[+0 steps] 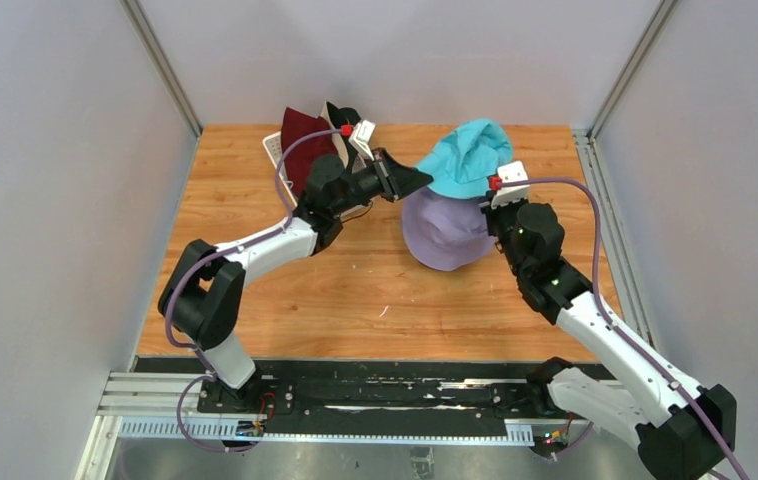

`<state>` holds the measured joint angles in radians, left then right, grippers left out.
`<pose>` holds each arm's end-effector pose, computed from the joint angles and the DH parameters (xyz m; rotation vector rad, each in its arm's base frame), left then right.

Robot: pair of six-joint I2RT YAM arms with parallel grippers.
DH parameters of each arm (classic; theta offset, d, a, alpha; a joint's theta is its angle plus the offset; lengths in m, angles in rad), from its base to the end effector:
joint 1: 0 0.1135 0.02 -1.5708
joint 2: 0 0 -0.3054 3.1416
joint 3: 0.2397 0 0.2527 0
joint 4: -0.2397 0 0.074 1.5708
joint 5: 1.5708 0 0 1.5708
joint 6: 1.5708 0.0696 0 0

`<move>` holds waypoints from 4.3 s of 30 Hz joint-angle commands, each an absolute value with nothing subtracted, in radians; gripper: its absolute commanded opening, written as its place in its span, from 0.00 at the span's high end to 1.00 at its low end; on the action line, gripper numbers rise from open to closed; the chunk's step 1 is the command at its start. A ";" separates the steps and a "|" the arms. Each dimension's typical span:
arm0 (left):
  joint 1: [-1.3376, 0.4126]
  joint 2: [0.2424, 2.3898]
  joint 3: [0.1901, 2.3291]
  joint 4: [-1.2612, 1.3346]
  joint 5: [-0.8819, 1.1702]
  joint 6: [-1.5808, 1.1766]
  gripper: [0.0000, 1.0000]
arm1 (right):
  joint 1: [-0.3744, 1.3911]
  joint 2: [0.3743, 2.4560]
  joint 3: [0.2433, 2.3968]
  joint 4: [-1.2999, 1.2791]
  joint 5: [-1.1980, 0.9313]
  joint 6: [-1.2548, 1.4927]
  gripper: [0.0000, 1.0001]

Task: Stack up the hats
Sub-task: Stack the hat on the hat.

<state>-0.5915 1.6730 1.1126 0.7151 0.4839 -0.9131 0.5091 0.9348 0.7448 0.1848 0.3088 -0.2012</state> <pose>0.3347 -0.2638 0.3585 0.1959 1.6263 -1.5399 0.2123 0.0943 0.3710 -0.3154 1.5439 -0.0019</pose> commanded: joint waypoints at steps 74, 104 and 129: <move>-0.484 1.854 0.603 1.572 0.551 -1.428 0.39 | 0.675 0.876 0.933 -0.114 0.277 0.104 0.47; -0.522 1.774 0.567 1.569 0.414 -1.330 0.38 | 0.675 0.856 0.913 -0.119 0.276 0.104 0.47; -0.453 1.926 0.727 1.566 0.482 -1.368 1.00 | 0.609 0.813 0.955 -0.184 0.344 0.082 0.45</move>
<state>-0.5232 1.8942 0.7124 1.5055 0.4515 -1.3624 0.6590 0.8192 0.9127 -0.1455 0.3183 0.0975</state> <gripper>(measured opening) 0.019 0.546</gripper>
